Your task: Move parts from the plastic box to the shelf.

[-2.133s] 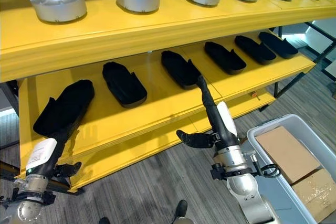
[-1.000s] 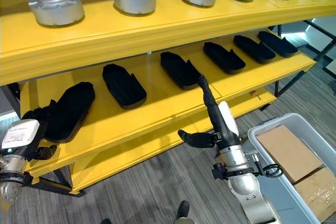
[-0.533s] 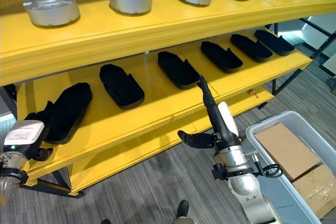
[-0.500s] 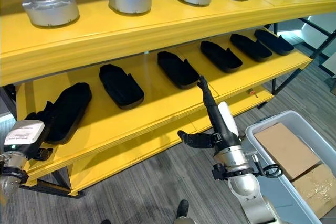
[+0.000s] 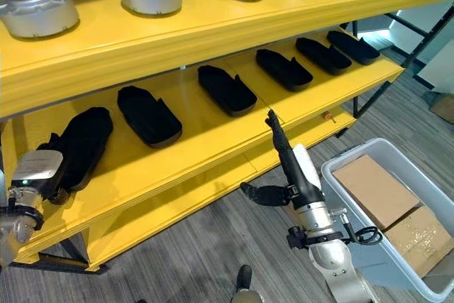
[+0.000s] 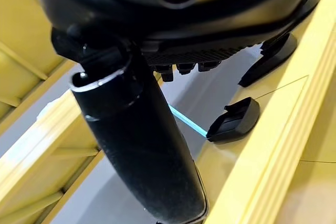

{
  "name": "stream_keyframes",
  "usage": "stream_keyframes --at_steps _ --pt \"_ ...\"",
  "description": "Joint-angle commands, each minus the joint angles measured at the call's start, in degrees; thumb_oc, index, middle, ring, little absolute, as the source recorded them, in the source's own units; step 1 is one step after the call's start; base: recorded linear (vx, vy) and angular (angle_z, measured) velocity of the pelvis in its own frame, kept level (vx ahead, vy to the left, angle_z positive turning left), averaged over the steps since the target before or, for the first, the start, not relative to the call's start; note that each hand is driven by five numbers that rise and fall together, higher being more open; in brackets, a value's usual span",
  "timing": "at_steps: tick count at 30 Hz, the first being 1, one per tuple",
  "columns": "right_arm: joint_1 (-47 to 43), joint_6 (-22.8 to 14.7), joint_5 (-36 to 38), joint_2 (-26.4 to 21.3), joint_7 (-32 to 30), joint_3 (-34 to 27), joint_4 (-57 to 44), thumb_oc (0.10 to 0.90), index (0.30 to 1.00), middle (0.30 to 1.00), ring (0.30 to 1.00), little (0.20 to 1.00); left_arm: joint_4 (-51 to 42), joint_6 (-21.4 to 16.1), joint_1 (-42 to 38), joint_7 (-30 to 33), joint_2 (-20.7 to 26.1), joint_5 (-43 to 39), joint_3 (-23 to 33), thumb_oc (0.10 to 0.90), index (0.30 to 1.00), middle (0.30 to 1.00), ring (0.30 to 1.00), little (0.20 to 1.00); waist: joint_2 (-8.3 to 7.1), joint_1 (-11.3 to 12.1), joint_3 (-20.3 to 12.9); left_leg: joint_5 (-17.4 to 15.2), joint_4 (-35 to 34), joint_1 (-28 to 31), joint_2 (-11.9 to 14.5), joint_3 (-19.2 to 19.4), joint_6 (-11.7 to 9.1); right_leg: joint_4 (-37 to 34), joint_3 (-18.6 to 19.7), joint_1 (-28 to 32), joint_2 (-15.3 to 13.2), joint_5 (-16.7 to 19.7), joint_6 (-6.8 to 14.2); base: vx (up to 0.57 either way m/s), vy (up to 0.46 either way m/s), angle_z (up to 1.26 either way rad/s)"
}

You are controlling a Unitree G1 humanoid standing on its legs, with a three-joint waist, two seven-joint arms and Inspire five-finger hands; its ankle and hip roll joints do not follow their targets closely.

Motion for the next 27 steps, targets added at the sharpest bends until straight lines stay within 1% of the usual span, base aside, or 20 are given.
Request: stream_keyframes --at_steps 1,2,3,4,5,6,8,9,11,13,14,15,16,18,19,20,21,22,25,27 --pt "-5.7 -4.5 1.3 -1.1 -1.3 -4.0 -7.7 0.900 1.000 1.000 1.000 1.000 -0.3 -1.8 -9.8 -0.7 4.1 -4.9 3.2 0.900 1.000 1.000 1.000 1.000 -0.40 0.4 1.3 -7.4 -0.4 6.3 -2.1 3.3 2.9 3.3 -0.8 4.0 -4.9 -2.7 6.8 0.02 0.006 -0.03" --pt "-5.5 -4.5 1.5 -0.8 -1.1 -3.9 -7.8 0.900 1.000 1.000 1.000 1.000 0.0 -2.1 -9.7 -1.5 4.0 -5.7 3.0 0.900 1.000 1.000 1.000 1.000 -0.36 0.3 1.3 -7.5 -0.4 6.4 -2.2 3.3 2.9 3.3 -0.7 4.1 -4.9 -2.8 6.8 0.00 0.000 0.00" --pt "-5.3 -4.2 2.0 -0.5 -0.7 -4.4 -7.8 0.900 1.000 1.000 1.000 1.000 -0.8 -3.0 -9.6 -4.6 3.9 -8.3 2.8 0.900 1.000 1.000 1.000 1.000 -0.27 0.2 1.2 -7.5 -0.4 6.6 -2.2 3.4 2.9 3.3 -0.6 4.2 -4.9 -2.8 6.7 0.00 0.000 0.00" --pt "-5.3 -4.3 2.3 -0.4 -0.4 -4.3 -7.8 0.900 1.000 1.000 1.000 1.000 -0.2 -3.6 -9.6 -5.3 3.9 -8.9 2.6 0.900 1.000 1.000 1.000 1.000 -0.23 0.1 1.2 -7.5 -0.4 6.7 -2.2 3.5 2.9 3.2 -0.5 4.2 -5.0 -2.7 6.7 0.00 0.000 0.00" --pt "-5.3 -4.2 3.0 0.1 0.1 -4.4 -7.7 0.900 1.000 1.000 1.000 1.000 -0.5 -5.1 -9.4 -9.1 3.9 -12.3 1.7 0.900 1.000 1.000 1.000 1.000 -0.12 -0.1 1.2 -7.6 -0.4 6.8 -2.2 3.5 2.9 3.2 -0.5 4.2 -5.0 -2.6 6.7 0.00 0.000 0.00" --pt "-5.2 -4.2 3.1 0.1 0.1 -4.5 -7.8 0.900 1.000 1.000 1.000 1.000 -0.5 -5.1 -9.5 -9.4 4.1 -12.6 1.6 0.900 1.000 1.000 1.000 1.000 -0.16 0.0 1.2 -7.6 -0.4 6.8 -2.2 3.6 2.9 3.2 -0.5 4.1 -4.9 -2.6 6.7 0.00 0.000 0.00" --pt "-5.0 -4.4 3.7 0.6 0.6 -4.5 -8.0 0.900 1.000 1.000 1.000 1.000 -1.4 -6.2 -8.8 -12.4 4.3 -15.5 1.2 0.900 1.000 1.000 1.000 1.000 0.04 -0.1 1.2 -7.6 -0.4 6.9 -2.2 3.7 2.9 3.2 -0.4 4.1 -5.0 -2.6 6.7 0.00 0.004 -0.04" --pt "-4.9 -4.3 4.3 1.2 1.2 -4.7 -7.9 0.900 1.000 1.000 1.000 1.000 -0.9 -6.8 -8.7 -17.6 4.7 -18.7 -0.5 0.900 1.000 1.000 1.000 1.000 0.23 -0.4 1.3 -7.7 -0.4 7.1 -2.2 3.7 2.9 3.3 -0.5 4.1 -5.1 -2.5 6.7 0.00 0.003 -0.05" --pt "-4.6 -4.2 4.7 1.8 1.8 -4.5 -8.2 0.900 1.000 1.000 1.000 1.000 -1.1 -6.5 -7.6 -21.1 4.6 -21.8 -1.2 0.900 1.000 1.000 1.000 1.000 0.32 -0.4 1.3 -7.7 -0.4 7.2 -2.2 3.7 2.9 3.3 -0.3 4.1 -5.1 -2.5 6.7 0.00 0.001 -0.03" --pt "-4.2 -3.9 4.9 2.3 2.1 -4.7 -8.5 0.900 1.000 1.000 1.000 1.000 -1.1 -5.7 -6.2 -25.5 3.8 -26.6 -1.1 0.900 1.000 1.000 1.000 1.000 0.34 -0.4 1.2 -7.8 -0.4 7.3 -2.2 3.8 3.0 3.5 -0.3 4.1 -5.1 -2.4 6.7 0.00 -0.002 -0.02" --pt "-4.1 -3.6 5.1 2.7 2.3 -4.6 -8.7 0.900 1.000 1.000 1.000 1.000 0.0 -4.5 -5.2 -27.1 2.7 -29.0 -1.0 0.900 1.000 1.000 1.000 1.000 0.35 -0.5 1.2 -7.9 -0.4 7.4 -2.3 3.9 3.0 3.5 -0.3 4.1 -5.1 -2.4 6.6 0.00 0.000 0.00" --pt "-3.8 -3.4 5.0 2.8 2.5 -4.8 -8.9 0.900 1.000 1.000 1.000 1.000 -0.4 -4.3 -4.6 -28.5 2.5 -30.3 -0.7 0.900 1.000 1.000 1.000 1.000 0.39 -0.5 1.1 -7.9 -0.4 7.4 -2.3 3.9 3.0 3.5 -0.2 4.1 -5.1 -2.3 6.6 0.00 0.000 0.00" --pt "-3.5 -3.4 5.0 2.8 2.7 -4.9 -9.1 0.900 1.000 1.000 1.000 1.000 -1.2 -4.1 -3.9 -29.4 2.6 -31.4 -0.5 0.900 1.000 1.000 1.000 1.000 0.40 -0.5 1.0 -7.9 -0.4 7.5 -2.3 4.0 3.0 3.5 -0.1 4.1 -5.1 -2.3 6.6 0.00 0.000 0.00" --pt "-3.2 -2.8 4.8 3.1 2.7 -4.6 -9.0 0.900 1.000 1.000 1.000 1.000 0.5 -2.6 -3.1 -29.7 1.5 -32.0 0.2 0.900 1.000 1.000 1.000 1.000 0.41 -0.5 1.0 -8.0 -0.4 7.6 -2.3 4.0 3.1 3.5 -0.1 4.1 -5.1 -2.3 6.6 0.00 0.000 0.00" --pt "-3.2 -2.8 4.8 3.0 2.7 -4.6 -9.0 0.900 1.000 1.000 1.000 1.000 0.5 -2.6 -3.1 -29.7 1.4 -32.0 0.2 0.900 1.000 1.000 1.000 1.000 0.43 -0.5 1.0 -8.0 -0.4 7.6 -2.3 4.0 3.1 3.5 -0.1 4.1 -5.1 -2.3 6.6 0.00 0.000 0.00" --pt "-3.1 -2.4 4.3 3.0 2.6 -4.4 -9.0 0.900 1.000 1.000 1.000 1.000 2.3 -1.6 -2.8 -29.9 0.2 -32.0 0.6 0.900 1.000 1.000 1.000 1.000 0.48 -0.5 0.9 -8.0 -0.4 7.6 -2.3 4.0 3.1 3.4 -0.1 4.1 -5.1 -2.3 6.6 0.00 0.000 0.00" --pt "-3.1 -2.4 4.3 3.0 2.6 -4.4 -9.0 0.900 1.000 1.000 1.000 1.000 2.3 -1.6 -2.8 -29.9 0.2 -32.0 0.6 0.900 1.000 1.000 1.000 1.000 0.48 -0.5 0.9 -8.0 -0.4 7.6 -2.3 4.0 3.1 3.4 -0.1 4.1 -5.1 -2.3 6.6 0.00 0.000 0.00" --pt "-2.5 -2.0 3.9 3.0 2.9 -4.9 -9.4 0.900 1.000 1.000 1.000 1.000 0.7 -1.1 -0.5 -31.3 -0.7 -34.0 1.8 0.900 1.000 1.000 1.000 1.000 0.44 -0.3 0.9 -8.0 -0.4 7.6 -2.3 4.0 3.2 3.4 -0.1 4.2 -5.1 -2.3 6.6 0.00 0.000 0.00" --pt "-2.2 -1.4 3.9 2.8 3.1 -5.1 -9.4 0.900 1.000 1.000 1.000 1.000 0.1 0.1 1.9 -32.0 -2.1 -36.4 3.3 0.900 1.000 1.000 1.000 1.000 0.53 -0.2 0.7 -8.0 -0.4 7.7 -2.4 4.0 3.3 3.5 -0.1 4.2 -5.1 -2.4 6.5 0.00 -0.002 -0.01" --pt "-2.1 -1.2 3.7 2.8 3.1 -5.3 -9.4 0.900 1.000 1.000 1.000 1.000 0.1 0.7 2.7 -32.3 -2.5 -36.3 3.7 0.900 1.000 1.000 1.000 1.000 0.53 -0.1 0.6 -8.1 -0.4 7.7 -2.4 4.0 3.4 3.5 -0.1 4.2 -5.1 -2.4 6.5 0.00 0.000 0.00"
